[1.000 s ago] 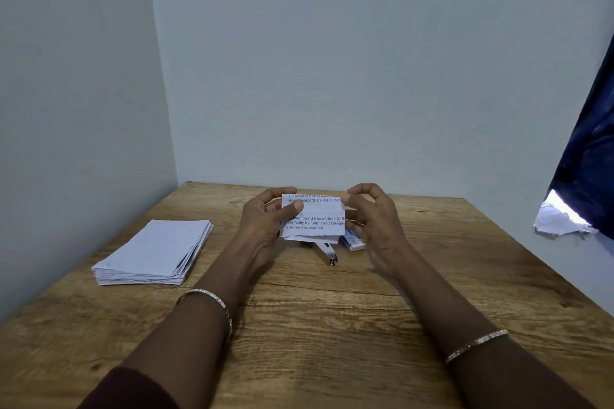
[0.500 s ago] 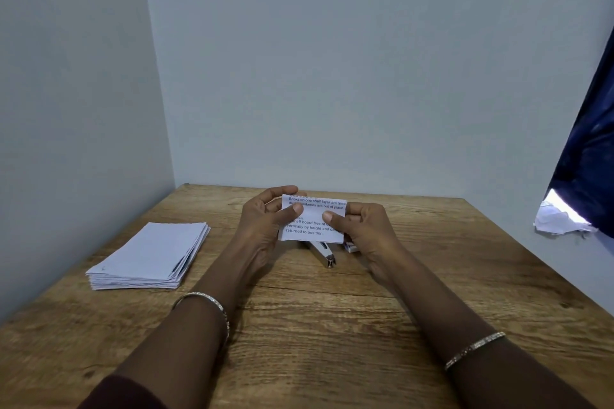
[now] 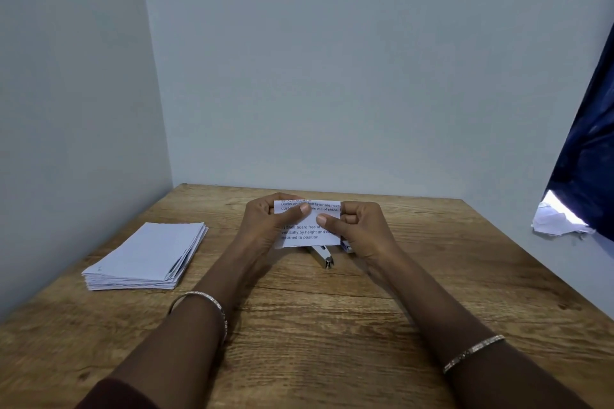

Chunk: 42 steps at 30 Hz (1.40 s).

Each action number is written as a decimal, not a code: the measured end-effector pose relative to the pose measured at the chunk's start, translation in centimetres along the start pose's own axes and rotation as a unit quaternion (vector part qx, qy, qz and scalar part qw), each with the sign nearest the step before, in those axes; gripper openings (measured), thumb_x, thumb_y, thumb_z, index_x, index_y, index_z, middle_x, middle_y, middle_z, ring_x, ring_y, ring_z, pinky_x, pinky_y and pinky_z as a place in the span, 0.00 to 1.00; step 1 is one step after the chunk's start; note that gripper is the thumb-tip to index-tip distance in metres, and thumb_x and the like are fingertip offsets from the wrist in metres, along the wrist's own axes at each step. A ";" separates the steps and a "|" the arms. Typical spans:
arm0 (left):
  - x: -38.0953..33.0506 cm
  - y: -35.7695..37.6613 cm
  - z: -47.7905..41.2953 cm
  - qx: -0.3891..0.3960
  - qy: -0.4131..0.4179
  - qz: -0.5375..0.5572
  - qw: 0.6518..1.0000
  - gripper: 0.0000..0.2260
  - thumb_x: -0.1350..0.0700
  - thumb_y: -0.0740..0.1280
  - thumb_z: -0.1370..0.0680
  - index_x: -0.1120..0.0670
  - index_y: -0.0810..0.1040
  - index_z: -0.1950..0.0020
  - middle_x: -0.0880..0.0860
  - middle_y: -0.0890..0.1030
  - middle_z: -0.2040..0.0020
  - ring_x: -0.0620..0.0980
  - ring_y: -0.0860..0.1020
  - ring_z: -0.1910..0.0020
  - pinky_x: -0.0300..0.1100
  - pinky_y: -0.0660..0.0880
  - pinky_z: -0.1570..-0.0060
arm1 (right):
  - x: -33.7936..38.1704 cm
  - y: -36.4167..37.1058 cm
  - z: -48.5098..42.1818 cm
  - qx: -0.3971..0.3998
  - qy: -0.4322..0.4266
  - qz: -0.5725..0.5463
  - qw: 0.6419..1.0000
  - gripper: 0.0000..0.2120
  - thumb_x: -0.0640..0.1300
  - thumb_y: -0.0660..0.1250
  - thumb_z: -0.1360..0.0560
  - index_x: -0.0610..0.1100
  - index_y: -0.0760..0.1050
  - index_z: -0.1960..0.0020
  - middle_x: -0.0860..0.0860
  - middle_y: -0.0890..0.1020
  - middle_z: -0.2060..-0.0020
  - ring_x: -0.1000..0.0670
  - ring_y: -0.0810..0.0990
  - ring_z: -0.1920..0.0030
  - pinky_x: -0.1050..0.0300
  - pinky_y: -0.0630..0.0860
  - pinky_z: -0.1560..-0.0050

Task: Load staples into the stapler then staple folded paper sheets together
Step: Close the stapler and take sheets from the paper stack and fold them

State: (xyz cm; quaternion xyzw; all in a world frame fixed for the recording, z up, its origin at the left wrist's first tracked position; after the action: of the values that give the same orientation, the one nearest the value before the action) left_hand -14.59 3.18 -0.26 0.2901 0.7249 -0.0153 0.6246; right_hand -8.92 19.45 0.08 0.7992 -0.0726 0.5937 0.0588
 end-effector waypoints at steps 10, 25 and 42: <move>-0.7 1.2 0.5 0.023 0.014 -0.020 0.999 0.06 0.66 0.77 0.30 0.64 0.83 0.55 0.61 0.84 0.64 0.58 0.85 0.64 0.50 0.81 0.66 | 1.0 0.1 0.2 -0.014 -0.041 -0.023 0.999 0.08 0.46 0.78 0.28 0.43 0.85 0.55 0.42 0.87 0.60 0.44 0.86 0.59 0.53 0.79 0.63; -0.6 1.9 0.5 0.004 0.036 -0.126 0.991 0.08 0.57 0.76 0.27 0.61 0.83 0.56 0.59 0.83 0.62 0.63 0.85 0.61 0.64 0.82 0.63 | 1.8 -0.4 0.0 -0.051 -0.121 0.088 0.987 0.08 0.51 0.77 0.31 0.48 0.83 0.60 0.48 0.85 0.64 0.34 0.84 0.58 0.35 0.81 0.60; -2.6 1.5 0.0 -0.039 0.168 -0.294 0.940 0.09 0.62 0.72 0.25 0.53 0.83 0.64 0.50 0.82 0.66 0.36 0.77 0.69 0.28 0.71 0.71 | 1.5 -1.6 -0.9 -0.077 -0.115 0.094 0.986 0.05 0.47 0.76 0.31 0.47 0.83 0.62 0.51 0.83 0.68 0.47 0.82 0.65 0.47 0.76 0.64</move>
State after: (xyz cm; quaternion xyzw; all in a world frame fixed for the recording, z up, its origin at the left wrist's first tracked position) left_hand -13.81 3.42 2.60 0.0374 0.8725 -0.1211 0.4719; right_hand -9.10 21.13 1.74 0.8449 -0.1996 0.4931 0.0555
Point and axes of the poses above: each hand's wrist, its own z-axis away from the middle knuckle, its own y-axis out of the palm, x = y × z, the point moved 7 cm from there along -z, towards the middle knuckle
